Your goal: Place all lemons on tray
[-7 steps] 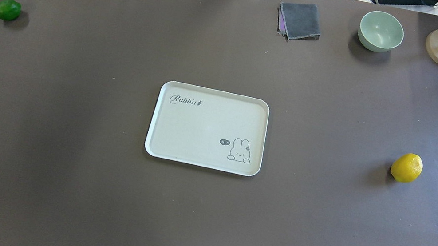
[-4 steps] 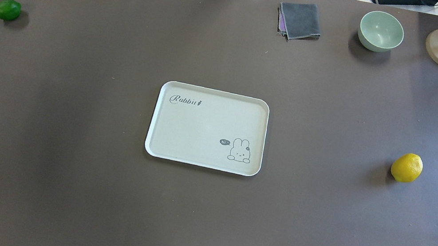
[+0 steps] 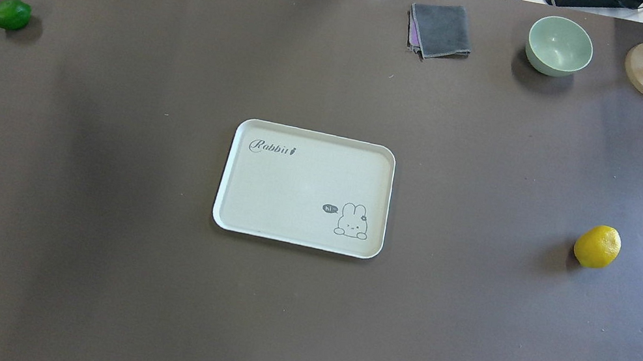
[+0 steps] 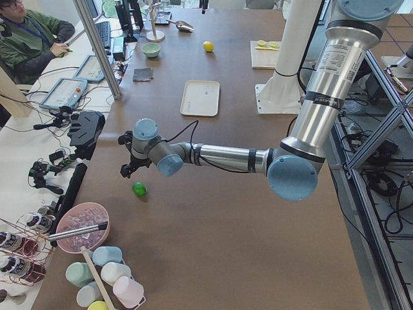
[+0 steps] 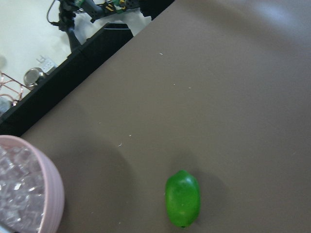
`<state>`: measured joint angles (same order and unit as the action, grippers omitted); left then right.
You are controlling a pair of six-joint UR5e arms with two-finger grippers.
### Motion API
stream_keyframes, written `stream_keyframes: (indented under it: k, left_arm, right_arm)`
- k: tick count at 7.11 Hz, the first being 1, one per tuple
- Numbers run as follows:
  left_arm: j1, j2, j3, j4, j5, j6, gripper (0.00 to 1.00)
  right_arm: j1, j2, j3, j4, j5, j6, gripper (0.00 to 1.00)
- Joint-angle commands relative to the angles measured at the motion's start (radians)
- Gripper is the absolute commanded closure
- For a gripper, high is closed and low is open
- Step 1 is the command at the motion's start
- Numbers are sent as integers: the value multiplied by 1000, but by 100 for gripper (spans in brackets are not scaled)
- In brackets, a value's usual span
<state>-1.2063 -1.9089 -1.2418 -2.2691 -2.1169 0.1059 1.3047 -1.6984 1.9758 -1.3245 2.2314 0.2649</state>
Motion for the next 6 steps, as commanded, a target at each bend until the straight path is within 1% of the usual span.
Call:
stream_keyframes:
  k: [1,2,3,6]
  left_arm:
    - [67,-39,97,-4,86,1,2]
    - [67,-41,131,-4,118,1,2]
    - [68,-59,166,-4,177,3,3]
    - [80,-62,186,-6,179,-2,3]
  right_arm:
    - [-2,0,0,1,-3,2,0]
    - [-2,0,0,1,-3,1,0]
    - [-2,0,0,1,-3,1,0]
    - [-2,0,0,1,-4,1,0]
